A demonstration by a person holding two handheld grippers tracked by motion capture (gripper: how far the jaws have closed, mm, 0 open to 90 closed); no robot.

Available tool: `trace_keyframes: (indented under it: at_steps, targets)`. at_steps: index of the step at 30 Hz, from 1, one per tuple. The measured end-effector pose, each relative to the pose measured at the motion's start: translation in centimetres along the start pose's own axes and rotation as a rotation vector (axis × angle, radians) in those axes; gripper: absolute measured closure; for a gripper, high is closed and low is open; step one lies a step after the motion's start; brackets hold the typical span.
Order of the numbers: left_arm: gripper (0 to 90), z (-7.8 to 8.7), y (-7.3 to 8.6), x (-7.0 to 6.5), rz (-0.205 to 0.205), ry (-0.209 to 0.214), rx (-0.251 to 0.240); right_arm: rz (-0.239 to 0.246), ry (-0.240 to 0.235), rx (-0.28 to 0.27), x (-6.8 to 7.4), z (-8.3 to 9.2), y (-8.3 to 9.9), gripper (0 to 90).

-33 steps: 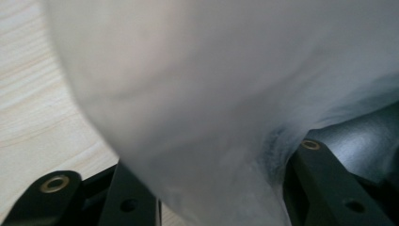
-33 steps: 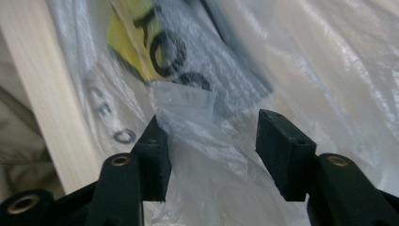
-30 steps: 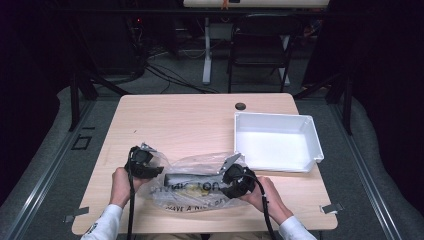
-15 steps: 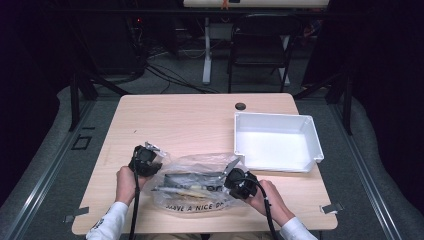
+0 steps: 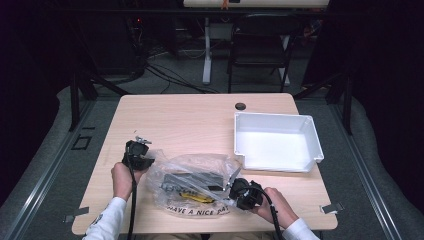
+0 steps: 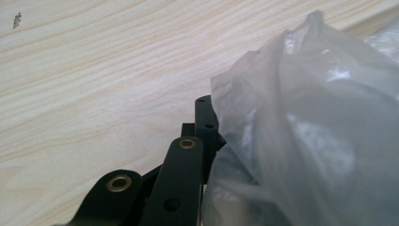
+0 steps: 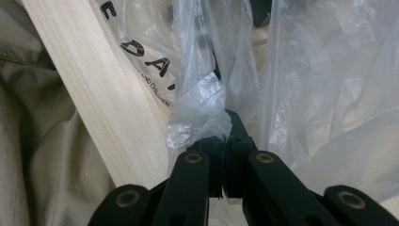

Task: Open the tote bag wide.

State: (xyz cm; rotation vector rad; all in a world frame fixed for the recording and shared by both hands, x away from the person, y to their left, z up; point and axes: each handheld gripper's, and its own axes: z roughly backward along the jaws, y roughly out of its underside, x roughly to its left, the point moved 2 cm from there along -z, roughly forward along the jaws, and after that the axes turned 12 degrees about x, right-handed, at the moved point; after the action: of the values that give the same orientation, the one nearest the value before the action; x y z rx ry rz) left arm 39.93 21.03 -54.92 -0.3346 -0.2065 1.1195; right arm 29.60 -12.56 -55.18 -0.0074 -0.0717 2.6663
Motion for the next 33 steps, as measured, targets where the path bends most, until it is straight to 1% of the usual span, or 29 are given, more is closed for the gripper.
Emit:
trace_keyframes:
  at_steps: [2, 3, 4, 5, 6, 7, 9, 10, 11, 12, 13, 14, 16, 17, 18, 19, 20, 21, 22, 24, 25, 26, 27, 28, 29, 30, 31, 32, 33]
  targets:
    - [87.2, -0.2, 0.0, 0.1, -0.006, 0.008, 0.02, 0.0, -0.003, 0.0, 0.0, 0.0, 0.1, 89.6]
    - [84.8, -0.3, 0.0, 0.1, -0.008, 0.012, 0.024, -0.012, -0.003, -0.006, -0.1, 0.1, 0.1, 89.1]
    - [80.0, -0.2, -0.1, 0.1, -0.005, 0.022, 0.027, -0.003, -0.006, -0.004, -0.1, 0.2, 0.1, 88.3]
    - [70.5, -0.1, -0.1, 0.1, 0.0, 0.036, 0.035, 0.009, -0.017, -0.022, -0.1, 0.3, 0.1, 80.1]
    - [63.5, 0.1, -0.1, 0.1, 0.001, 0.047, 0.032, 0.008, -0.022, -0.037, -0.1, 0.5, 0.1, 73.0]
    - [60.3, 0.5, -0.2, 0.0, -0.005, 0.058, 0.028, 0.006, -0.037, -0.055, -0.2, 0.8, 0.0, 69.8]
    - [48.3, 1.4, -0.3, -0.4, -0.008, 0.062, 0.016, 0.006, -0.042, -0.11, -0.1, 1.7, 0.0, 59.5]
    - [44.1, 1.9, -0.3, -0.5, -0.014, 0.064, 0.01, 0.007, -0.049, -0.125, -0.2, 2.1, 0.0, 56.6]
    - [41.0, 2.6, -0.2, -0.7, -0.025, 0.075, 0.001, 0.003, -0.06, -0.158, -0.1, 2.4, 0.0, 54.8]
    - [37.4, 2.9, -0.2, -0.9, -0.028, 0.08, -0.001, 0.003, -0.07, -0.191, -0.1, 2.9, 0.1, 50.4]
    - [35.3, 3.4, 0.0, -1.1, -0.036, 0.084, -0.005, 0.003, -0.07, -0.195, -0.1, 3.3, 0.1, 48.5]
    - [33.4, 3.8, 0.1, -1.2, -0.044, 0.082, -0.007, -0.003, -0.077, -0.219, -0.1, 3.6, 0.2, 47.9]
    - [29.1, 4.7, 0.6, -1.2, -0.055, 0.094, 0.0, -0.002, -0.084, -0.253, -0.1, 4.2, 0.3, 42.8]
    - [28.2, 5.1, 0.8, -1.3, -0.053, 0.093, -0.005, -0.001, -0.077, -0.258, -0.2, 4.5, 0.4, 42.9]
    - [27.1, 5.6, 1.1, -1.3, -0.062, 0.096, -0.005, 0.002, -0.077, -0.278, -0.2, 4.8, 0.4, 42.7]
    - [25.6, 5.9, 1.3, -1.4, -0.063, 0.096, -0.01, 0.001, -0.088, -0.309, -0.3, 5.1, 0.4, 42.4]
    - [25.6, 6.4, 1.4, -1.5, -0.06, 0.091, -0.023, -0.009, -0.093, -0.32, -0.3, 5.4, 0.5, 42.4]
    - [25.2, 6.7, 1.5, -1.5, -0.066, 0.092, -0.023, 0.0, -0.091, -0.328, -0.5, 5.8, 0.5, 42.3]
    - [24.7, 6.9, 1.6, -1.6, -0.068, 0.095, -0.023, -0.007, -0.083, -0.339, -0.6, 6.0, 0.5, 42.4]
    - [23.5, 7.2, 1.9, -1.9, -0.07, 0.103, -0.02, -0.017, -0.079, -0.365, -0.7, 6.5, 0.6, 42.9]
    - [23.2, 7.3, 2.0, -1.9, -0.076, 0.099, -0.017, -0.027, -0.072, -0.37, -0.8, 6.6, 0.7, 42.8]
    - [23.2, 7.3, 2.2, -2.1, -0.077, 0.105, -0.012, -0.034, -0.06, -0.382, -0.9, 6.7, 0.7, 43.1]
    - [22.8, 7.3, 2.4, -2.2, -0.082, 0.106, -0.004, -0.037, -0.058, -0.41, -1.1, 6.9, 0.8, 43.5]
    - [22.7, 7.3, 2.6, -2.3, -0.08, 0.106, -0.003, -0.047, -0.049, -0.423, -1.1, 7.1, 0.9, 43.5]
    - [22.7, 7.3, 2.8, -2.5, -0.089, 0.105, 0.004, -0.055, -0.026, -0.442, -1.1, 7.3, 0.9, 44.2]
    - [22.7, 7.3, 3.1, -2.6, -0.092, 0.11, 0.007, -0.057, -0.022, -0.459, -1.3, 7.6, 1.0, 44.4]
    - [22.8, 7.2, 3.3, -2.8, -0.093, 0.115, 0.013, -0.069, -0.006, -0.487, -1.4, 7.8, 1.1, 44.7]
    - [22.8, 7.1, 3.5, -2.9, -0.093, 0.122, 0.021, -0.086, 0.018, -0.509, -1.6, 8.1, 1.1, 46.4]
    - [23.2, 6.9, 3.7, -2.9, -0.089, 0.128, 0.025, -0.117, 0.051, -0.505, -1.9, 8.1, 1.0, 46.4]
